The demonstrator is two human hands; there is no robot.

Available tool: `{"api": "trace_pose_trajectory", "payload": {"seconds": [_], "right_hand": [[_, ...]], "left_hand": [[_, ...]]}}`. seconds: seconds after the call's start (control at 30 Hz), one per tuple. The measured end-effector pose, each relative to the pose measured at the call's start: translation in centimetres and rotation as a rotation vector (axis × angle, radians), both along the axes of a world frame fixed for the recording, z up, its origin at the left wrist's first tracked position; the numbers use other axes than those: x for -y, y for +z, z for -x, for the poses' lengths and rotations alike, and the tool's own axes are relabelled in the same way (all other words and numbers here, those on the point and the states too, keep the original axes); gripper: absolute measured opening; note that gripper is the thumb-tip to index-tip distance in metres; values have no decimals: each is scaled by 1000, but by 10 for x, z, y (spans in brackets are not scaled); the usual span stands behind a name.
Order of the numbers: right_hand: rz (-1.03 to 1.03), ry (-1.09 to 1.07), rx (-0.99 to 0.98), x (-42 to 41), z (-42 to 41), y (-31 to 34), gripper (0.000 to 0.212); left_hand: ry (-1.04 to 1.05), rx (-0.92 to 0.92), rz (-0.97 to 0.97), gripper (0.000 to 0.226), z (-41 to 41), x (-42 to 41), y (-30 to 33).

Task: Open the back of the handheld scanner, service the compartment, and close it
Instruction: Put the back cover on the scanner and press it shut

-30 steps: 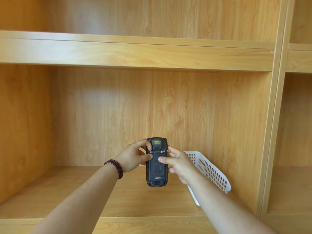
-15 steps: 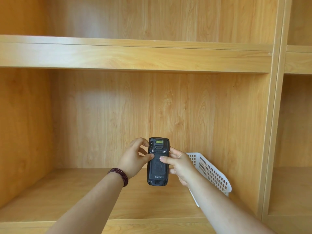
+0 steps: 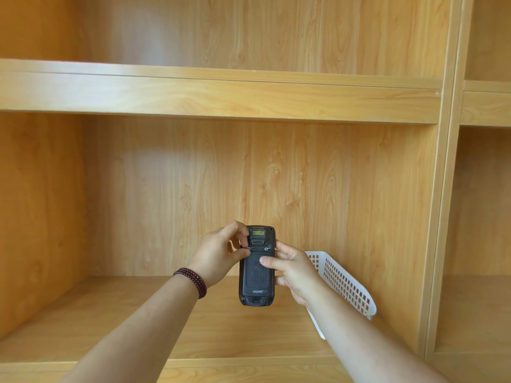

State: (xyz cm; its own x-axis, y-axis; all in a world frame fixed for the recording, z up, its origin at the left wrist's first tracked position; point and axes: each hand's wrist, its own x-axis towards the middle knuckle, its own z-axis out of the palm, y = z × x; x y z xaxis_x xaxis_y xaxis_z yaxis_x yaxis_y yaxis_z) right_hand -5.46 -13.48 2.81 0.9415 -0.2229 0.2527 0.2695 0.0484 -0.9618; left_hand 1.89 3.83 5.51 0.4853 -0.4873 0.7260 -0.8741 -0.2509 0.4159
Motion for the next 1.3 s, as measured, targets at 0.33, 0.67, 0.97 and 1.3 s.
{"api": "trace_pose_trajectory", "payload": {"seconds": [0.33,0.67,0.97,1.3], "right_hand": [[-24,-30,0,-5,1,0,48],[-22,-39,-10,-5,-2,-2,50],[-28,-20,-8,-3,-3,-2,51],[5,12,2,-9,1,3,47]], "left_hand": [[14,-45,-9,37,3,1,1],[21,-91,38,32,6,1,-1],[23,-78,74,52,4,0,-7],[-203,-867,257,39,6,2,-10]]}}
